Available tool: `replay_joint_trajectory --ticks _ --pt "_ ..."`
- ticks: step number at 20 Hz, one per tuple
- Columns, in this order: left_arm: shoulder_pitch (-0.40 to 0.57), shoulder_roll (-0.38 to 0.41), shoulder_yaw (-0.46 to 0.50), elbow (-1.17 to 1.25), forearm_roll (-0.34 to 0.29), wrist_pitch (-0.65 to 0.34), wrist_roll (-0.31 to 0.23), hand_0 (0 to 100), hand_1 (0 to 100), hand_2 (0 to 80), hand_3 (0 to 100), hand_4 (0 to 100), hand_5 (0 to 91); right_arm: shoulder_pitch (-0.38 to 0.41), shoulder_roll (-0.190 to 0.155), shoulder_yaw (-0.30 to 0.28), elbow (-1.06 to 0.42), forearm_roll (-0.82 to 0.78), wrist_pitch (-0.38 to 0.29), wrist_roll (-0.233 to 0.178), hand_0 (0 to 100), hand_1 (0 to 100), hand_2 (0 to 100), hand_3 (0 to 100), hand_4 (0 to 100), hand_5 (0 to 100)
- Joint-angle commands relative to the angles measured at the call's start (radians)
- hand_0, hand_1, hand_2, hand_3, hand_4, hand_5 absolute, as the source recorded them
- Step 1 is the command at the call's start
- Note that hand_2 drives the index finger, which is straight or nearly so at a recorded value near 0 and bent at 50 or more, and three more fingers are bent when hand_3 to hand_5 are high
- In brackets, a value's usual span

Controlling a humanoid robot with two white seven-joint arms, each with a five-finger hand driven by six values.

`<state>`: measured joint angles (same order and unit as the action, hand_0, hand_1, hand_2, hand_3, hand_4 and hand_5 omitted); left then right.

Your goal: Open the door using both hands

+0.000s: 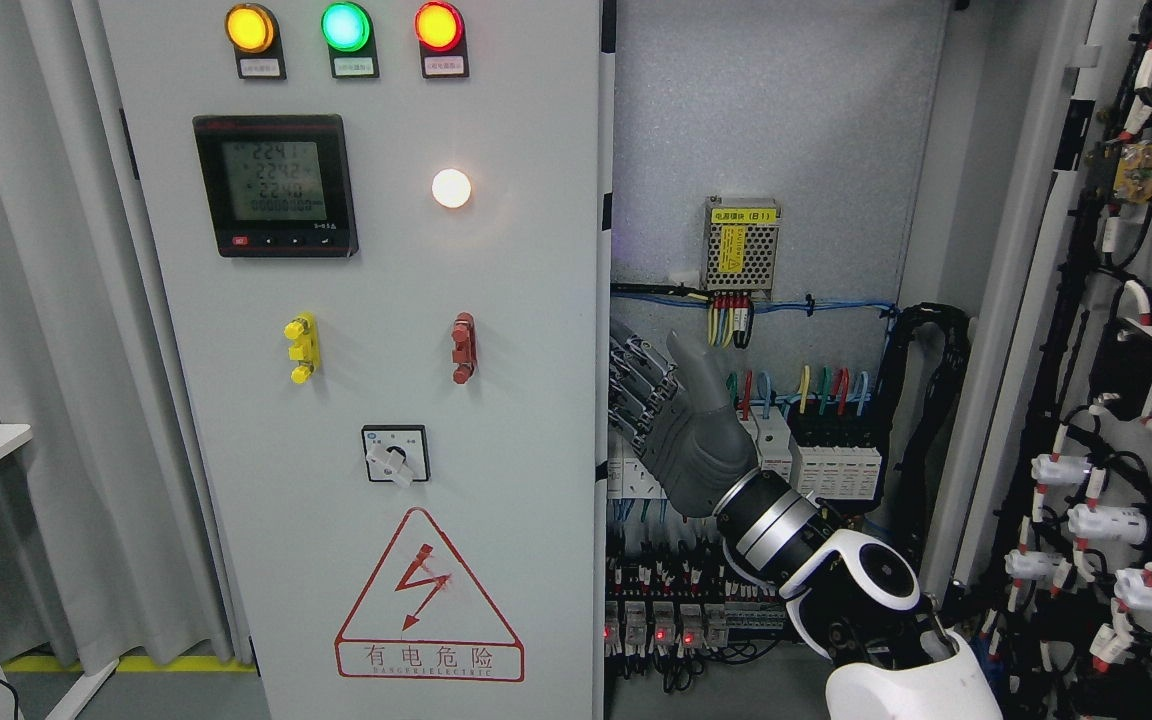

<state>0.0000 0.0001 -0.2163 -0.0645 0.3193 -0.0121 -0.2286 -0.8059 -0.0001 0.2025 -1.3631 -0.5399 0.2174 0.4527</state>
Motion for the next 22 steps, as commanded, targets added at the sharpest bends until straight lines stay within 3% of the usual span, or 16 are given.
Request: replay_joint_trajectory --ticks 1,9,22 --pt "-0.022 0.032 0.0 0.0 0.0 -0.002 0.0 29 0 2.7 3 3 0.0 -0.002 0.0 -0.008 -0.004 0.0 0.002 0.009 22 0 0 0 0 0" --pt "-0.023 0.032 0.0 -0.001 0.0 0.0 -0.002 29 0 2.7 3 4 0.0 0.001 0.0 -0.008 -0.014 -0.014 0.002 0.032 22 0 0 0 0 0" --pt "-0.029 0.032 0.0 -0.001 0.0 0.0 -0.003 29 0 2.7 3 4 0.0 0.042 0.0 -0.006 -0.062 -0.014 -0.003 0.037 22 0 0 0 0 0"
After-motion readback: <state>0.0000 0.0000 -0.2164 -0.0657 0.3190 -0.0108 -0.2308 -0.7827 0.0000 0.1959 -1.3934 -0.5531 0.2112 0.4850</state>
